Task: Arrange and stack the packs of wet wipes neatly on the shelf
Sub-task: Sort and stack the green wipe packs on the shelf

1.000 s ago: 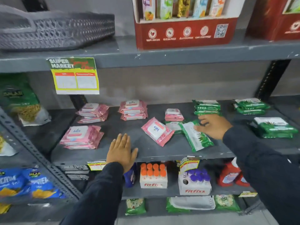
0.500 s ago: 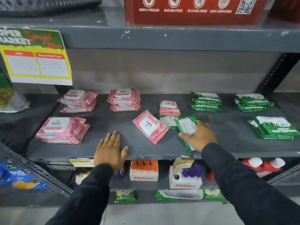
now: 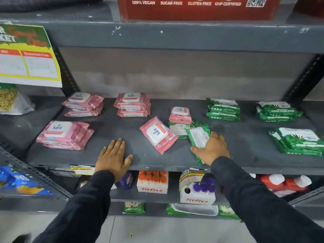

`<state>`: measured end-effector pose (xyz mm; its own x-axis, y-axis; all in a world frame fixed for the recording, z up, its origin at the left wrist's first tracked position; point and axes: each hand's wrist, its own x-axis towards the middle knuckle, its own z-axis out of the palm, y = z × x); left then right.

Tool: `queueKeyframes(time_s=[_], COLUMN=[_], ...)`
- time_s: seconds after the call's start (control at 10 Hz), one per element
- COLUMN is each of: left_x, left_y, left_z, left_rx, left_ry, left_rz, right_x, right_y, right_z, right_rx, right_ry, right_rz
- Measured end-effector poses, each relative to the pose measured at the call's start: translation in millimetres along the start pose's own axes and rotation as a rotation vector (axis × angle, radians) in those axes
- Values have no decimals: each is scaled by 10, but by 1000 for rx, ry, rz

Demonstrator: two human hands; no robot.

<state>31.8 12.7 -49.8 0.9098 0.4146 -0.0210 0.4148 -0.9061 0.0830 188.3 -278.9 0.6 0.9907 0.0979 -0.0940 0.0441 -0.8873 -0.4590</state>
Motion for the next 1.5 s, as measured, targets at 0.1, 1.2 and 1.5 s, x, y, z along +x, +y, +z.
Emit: queueKeyframes(time_s=[0.1,1.2,1.5], left_x=[13,27,22], left_y=[-5,-12,1], left_z=[-19,-6,-13], left_rx=[-10,40,38], left_ry=[-33,-33,-31], left_rz=[2,-3,-7], right_x=[14,804,782], right_y=[41,793,805], right_z=[-61,-1025,-1012], right_rx=[22,-440,-402], right_ry=[2,-298,-294], right_rz=[-7,-504,-478])
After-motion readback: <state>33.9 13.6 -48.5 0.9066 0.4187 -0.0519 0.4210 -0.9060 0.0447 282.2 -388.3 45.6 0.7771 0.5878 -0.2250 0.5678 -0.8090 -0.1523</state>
